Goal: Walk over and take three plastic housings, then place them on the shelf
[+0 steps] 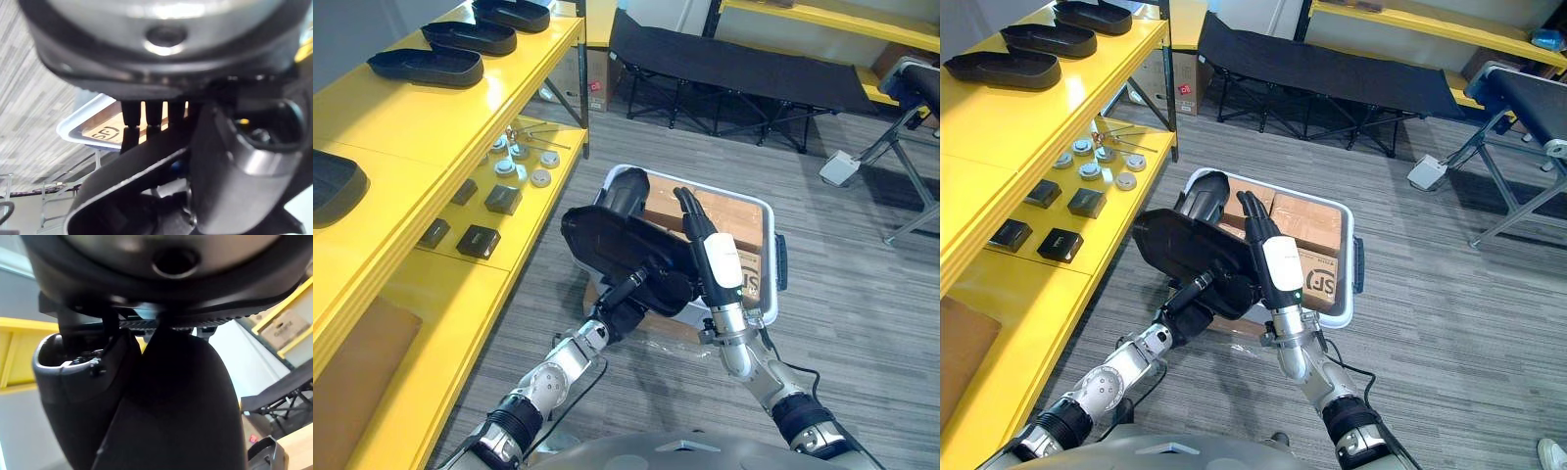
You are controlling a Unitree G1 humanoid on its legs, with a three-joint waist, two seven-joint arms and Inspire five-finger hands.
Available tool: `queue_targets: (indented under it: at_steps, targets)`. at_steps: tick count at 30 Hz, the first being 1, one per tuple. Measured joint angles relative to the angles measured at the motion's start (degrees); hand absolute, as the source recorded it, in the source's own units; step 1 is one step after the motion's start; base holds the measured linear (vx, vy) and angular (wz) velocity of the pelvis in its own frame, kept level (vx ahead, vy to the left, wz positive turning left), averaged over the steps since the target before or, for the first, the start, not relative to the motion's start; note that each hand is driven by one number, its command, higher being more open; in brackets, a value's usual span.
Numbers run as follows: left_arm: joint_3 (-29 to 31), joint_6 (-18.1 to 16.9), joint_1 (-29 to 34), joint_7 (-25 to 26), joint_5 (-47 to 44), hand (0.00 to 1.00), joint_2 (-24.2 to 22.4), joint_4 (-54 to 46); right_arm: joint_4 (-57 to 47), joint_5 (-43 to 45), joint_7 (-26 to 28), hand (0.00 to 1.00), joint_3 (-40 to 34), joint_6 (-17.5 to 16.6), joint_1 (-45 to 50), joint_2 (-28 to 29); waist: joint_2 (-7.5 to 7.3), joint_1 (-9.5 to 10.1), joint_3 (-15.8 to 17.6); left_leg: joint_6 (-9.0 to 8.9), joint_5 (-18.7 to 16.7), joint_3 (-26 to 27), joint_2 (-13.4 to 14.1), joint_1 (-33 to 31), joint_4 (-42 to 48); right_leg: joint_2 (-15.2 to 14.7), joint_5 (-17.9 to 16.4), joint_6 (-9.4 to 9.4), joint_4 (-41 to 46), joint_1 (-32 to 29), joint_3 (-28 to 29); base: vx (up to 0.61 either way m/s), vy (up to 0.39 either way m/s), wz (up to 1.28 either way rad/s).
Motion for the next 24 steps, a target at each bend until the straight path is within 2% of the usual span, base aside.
queue_targets:
  at_steps: [3, 6, 11, 15, 18, 20, 22, 24]
  targets:
    - [1.66, -1.54, 1.25, 0.01, 4.09, 0.0, -0.03, -1.12, 0.22, -0.03, 0.3, 1.0, 0.08, -0.13, 0.43, 0.45, 0.32, -0.02, 0.01, -0.07, -0.41, -0.16, 0.02, 0.01, 0.37, -0.01, -0.12, -0.11, 0.01, 0.32, -0.17, 0.0, 0.0, 0.0]
    - [2.97, -4.8, 1.57, 1.71, 11.46, 0.0, -0.02, -2.26, 0.57, 0.08, 1.17, 1.0, 0.06, -0.1, 0.81, 0.46, 0.43, 0.11, 0.03, -0.11, -0.46, -0.4, 0.05, 0.01, 0.37, -0.04, -0.92, 0.16, 0.52, 0.31, -0.28, -0.01, -0.008, 0.04]
    - [4.9, -8.32, 1.79, 9.25, 27.13, 0.0, -0.03, -8.66, 0.72, 4.07, 2.22, 1.0, -0.09, -0.51, 2.36, 0.49, 0.67, 0.08, -0.03, -0.25, -0.61, -0.76, 0.06, 0.0, 0.36, -0.05, -1.13, 0.08, 0.83, 0.3, -0.69, 0.0, -0.003, 0.03]
    - [6.93, -8.84, 1.81, 15.26, 37.4, 0.0, -1.21, -13.42, -0.19, 7.41, 4.52, 1.0, -0.24, -0.67, 2.74, 0.52, 0.78, 0.07, -0.09, -0.25, -0.65, -0.62, 0.06, 0.01, 0.43, -0.04, -1.12, 0.08, 0.83, 0.41, -0.61, 0.0, 0.0, 0.0]
    - [12.29, -10.68, 1.85, 20.7, 45.31, 0.0, -3.73, -14.86, -4.09, 9.23, 7.81, 1.0, 0.04, -1.02, 5.06, 0.58, 0.94, 0.08, -0.17, -0.28, -1.34, -0.61, 0.09, 0.01, 1.28, -0.05, -1.12, 0.08, 0.83, 0.51, -0.54, 0.0, 0.0, 0.0]
    - [17.75, -12.97, 1.86, 26.06, 50.84, 0.0, -5.46, -16.39, -5.09, 9.95, 9.27, 1.0, 0.05, -1.14, 7.01, 0.71, 1.28, 0.07, -0.37, -0.3, -1.64, -0.64, 0.1, 0.05, 1.47, -0.04, -1.12, 0.07, 0.82, 0.65, -0.57, 0.0, 0.0, 0.0]
    - [21.44, -15.42, 1.87, 30.13, 55.84, 0.0, -5.41, -16.92, -5.16, 11.29, 10.2, 1.0, 0.02, -1.02, 8.22, 0.74, 1.73, 0.06, -0.63, -0.29, -1.7, -0.64, 0.09, 0.06, 1.51, -0.04, -1.12, 0.07, 0.81, 0.67, -0.57, 0.0, 0.0, 0.0]
    - [23.84, -16.47, 2.22, 33.65, 60.62, 0.0, -5.36, -17.99, -6.09, 12.76, 10.26, 1.0, 0.0, -0.81, 9.24, 0.75, 1.99, 0.09, -0.67, -0.3, -1.8, -0.73, 0.09, 0.05, 1.71, -0.05, -1.12, 0.08, 0.78, 0.83, -0.63, 0.0, 0.0, 0.0]
